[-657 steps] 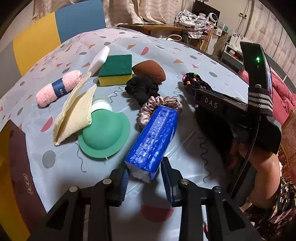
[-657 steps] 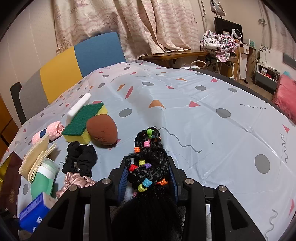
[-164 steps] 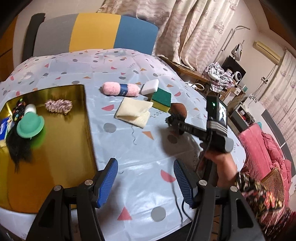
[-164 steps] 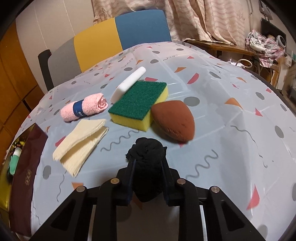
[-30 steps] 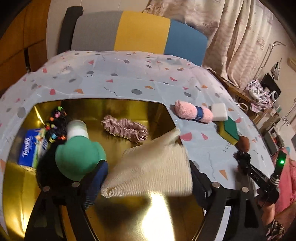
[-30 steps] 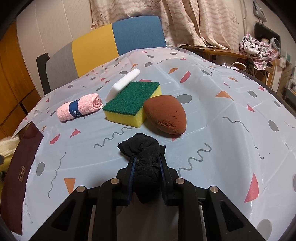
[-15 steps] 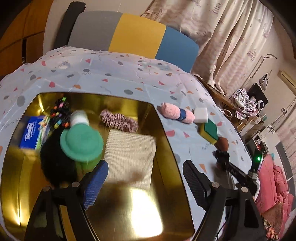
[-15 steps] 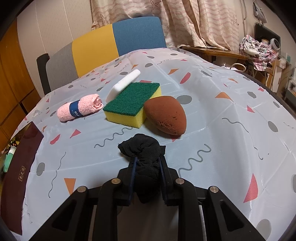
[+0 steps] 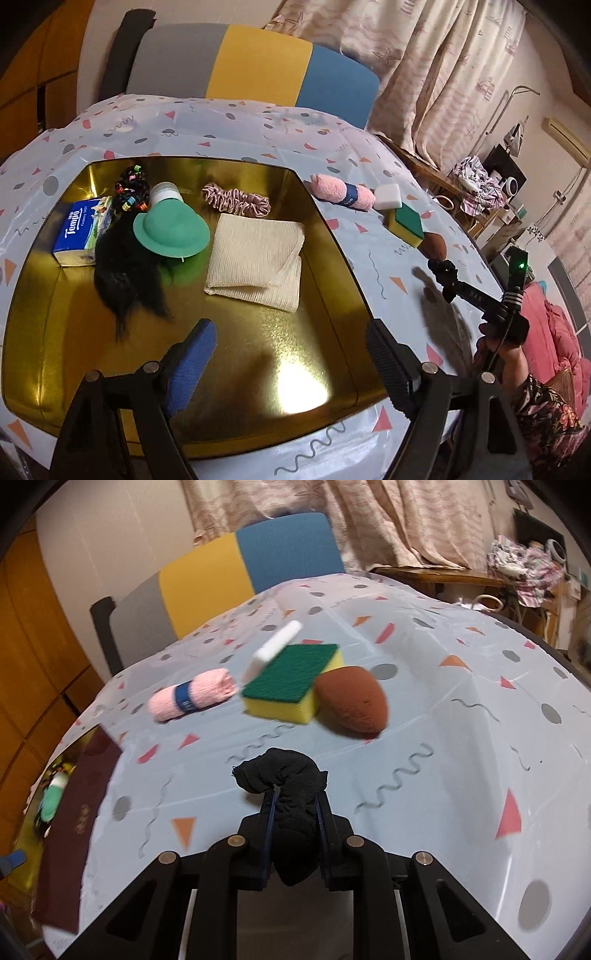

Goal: Organize soft objects
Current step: 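Carry the black scrunchie into the gold tray and open the right tool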

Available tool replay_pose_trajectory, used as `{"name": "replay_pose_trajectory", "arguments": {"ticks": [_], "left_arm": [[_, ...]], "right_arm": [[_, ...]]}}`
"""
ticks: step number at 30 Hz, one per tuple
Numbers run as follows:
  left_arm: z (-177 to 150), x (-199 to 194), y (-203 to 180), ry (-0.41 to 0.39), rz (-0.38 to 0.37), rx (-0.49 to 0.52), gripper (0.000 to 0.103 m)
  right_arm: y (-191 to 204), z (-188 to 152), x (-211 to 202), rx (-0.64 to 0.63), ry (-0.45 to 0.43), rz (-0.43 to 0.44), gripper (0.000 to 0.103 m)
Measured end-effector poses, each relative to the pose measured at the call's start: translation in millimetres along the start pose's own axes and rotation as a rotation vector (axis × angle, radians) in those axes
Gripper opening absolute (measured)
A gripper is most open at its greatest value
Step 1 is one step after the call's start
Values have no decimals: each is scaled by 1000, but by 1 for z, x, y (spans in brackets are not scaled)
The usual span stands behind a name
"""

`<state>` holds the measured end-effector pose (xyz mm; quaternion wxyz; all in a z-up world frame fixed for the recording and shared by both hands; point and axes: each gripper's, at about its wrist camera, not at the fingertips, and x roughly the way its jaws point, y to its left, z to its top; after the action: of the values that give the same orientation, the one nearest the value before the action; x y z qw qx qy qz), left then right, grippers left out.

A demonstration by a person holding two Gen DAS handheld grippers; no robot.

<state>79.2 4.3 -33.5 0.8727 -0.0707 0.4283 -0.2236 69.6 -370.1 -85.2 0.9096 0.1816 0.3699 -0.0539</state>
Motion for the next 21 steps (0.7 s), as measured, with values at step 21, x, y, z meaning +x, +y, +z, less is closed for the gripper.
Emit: {"name": "replay_pose_trajectory", "arguments": {"ticks": [21], "left_arm": [[-27,-49,24,-92,86,12,83]], "right_arm": [[207,-12,-36,-226,66,399,20]]}}
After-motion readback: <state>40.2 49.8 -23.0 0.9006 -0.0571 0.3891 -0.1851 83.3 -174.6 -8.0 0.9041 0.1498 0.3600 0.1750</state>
